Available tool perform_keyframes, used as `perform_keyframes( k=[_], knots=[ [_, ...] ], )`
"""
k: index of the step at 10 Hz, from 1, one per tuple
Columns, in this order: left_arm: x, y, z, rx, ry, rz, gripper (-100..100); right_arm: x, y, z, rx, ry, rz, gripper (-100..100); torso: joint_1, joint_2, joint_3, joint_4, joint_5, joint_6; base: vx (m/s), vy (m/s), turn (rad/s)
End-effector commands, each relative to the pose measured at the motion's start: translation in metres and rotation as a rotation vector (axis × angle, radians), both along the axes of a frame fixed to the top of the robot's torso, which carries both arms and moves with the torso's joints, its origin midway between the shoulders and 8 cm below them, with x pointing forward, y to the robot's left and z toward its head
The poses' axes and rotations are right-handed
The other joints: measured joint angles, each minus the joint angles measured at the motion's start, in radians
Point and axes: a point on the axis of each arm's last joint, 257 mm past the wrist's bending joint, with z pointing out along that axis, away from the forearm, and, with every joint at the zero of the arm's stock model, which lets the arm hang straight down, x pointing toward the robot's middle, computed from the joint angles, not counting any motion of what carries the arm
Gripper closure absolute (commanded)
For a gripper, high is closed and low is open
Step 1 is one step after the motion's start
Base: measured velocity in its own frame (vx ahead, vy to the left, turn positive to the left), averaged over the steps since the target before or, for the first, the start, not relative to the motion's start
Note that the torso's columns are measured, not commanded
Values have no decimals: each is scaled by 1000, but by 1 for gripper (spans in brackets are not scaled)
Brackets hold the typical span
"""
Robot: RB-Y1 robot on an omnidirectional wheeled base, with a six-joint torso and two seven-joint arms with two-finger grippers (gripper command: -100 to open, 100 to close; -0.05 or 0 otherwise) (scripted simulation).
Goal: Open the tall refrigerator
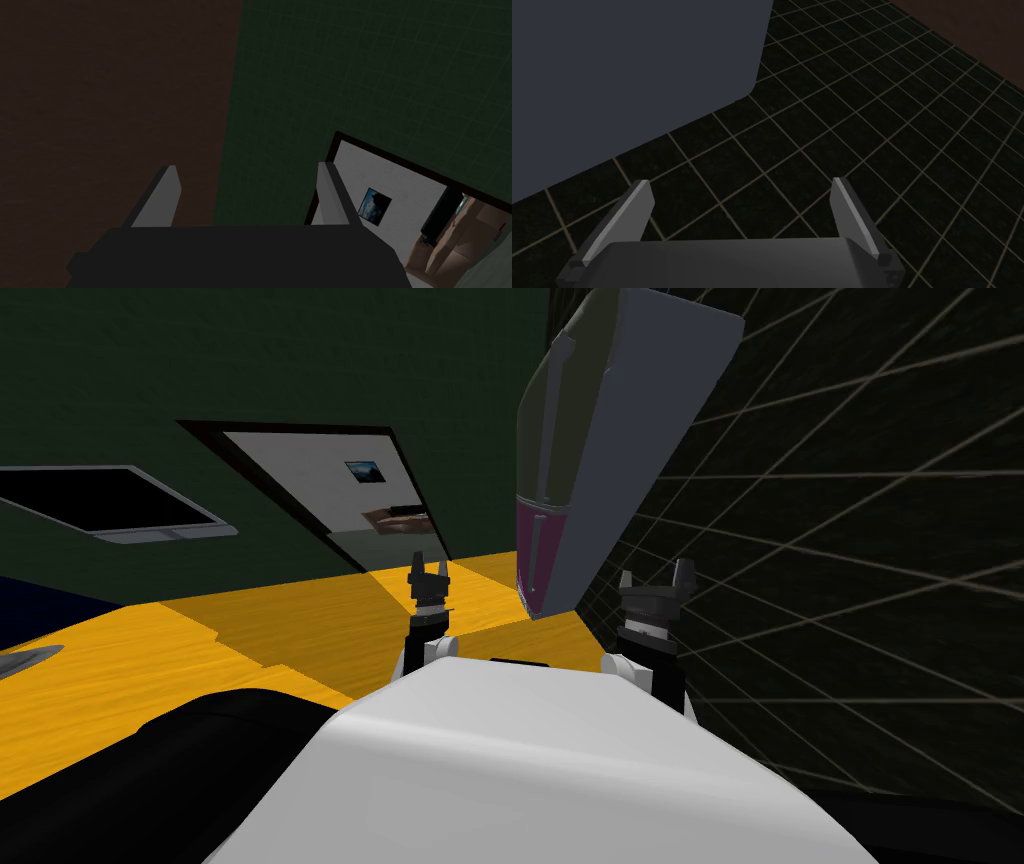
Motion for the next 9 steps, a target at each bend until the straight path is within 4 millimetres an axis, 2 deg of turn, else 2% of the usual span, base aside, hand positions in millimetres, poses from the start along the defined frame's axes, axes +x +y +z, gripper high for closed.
perform_keyframes(
  k=[1, 9],
  knots=[
    [0, 0, 0, 0, 0, 0, 0, 0, 0, 0, 0, 0, 0, 0, 0, 40, -82, 41, 0, 0, 0, 0, 0],
    [0, 0, 0, 0, 0, 0, 0, 0, 0, 0, 0, 0, 0, 0, 0, 618, -1234, 617, 0, 0, 0, 0, 0]
  ],
)
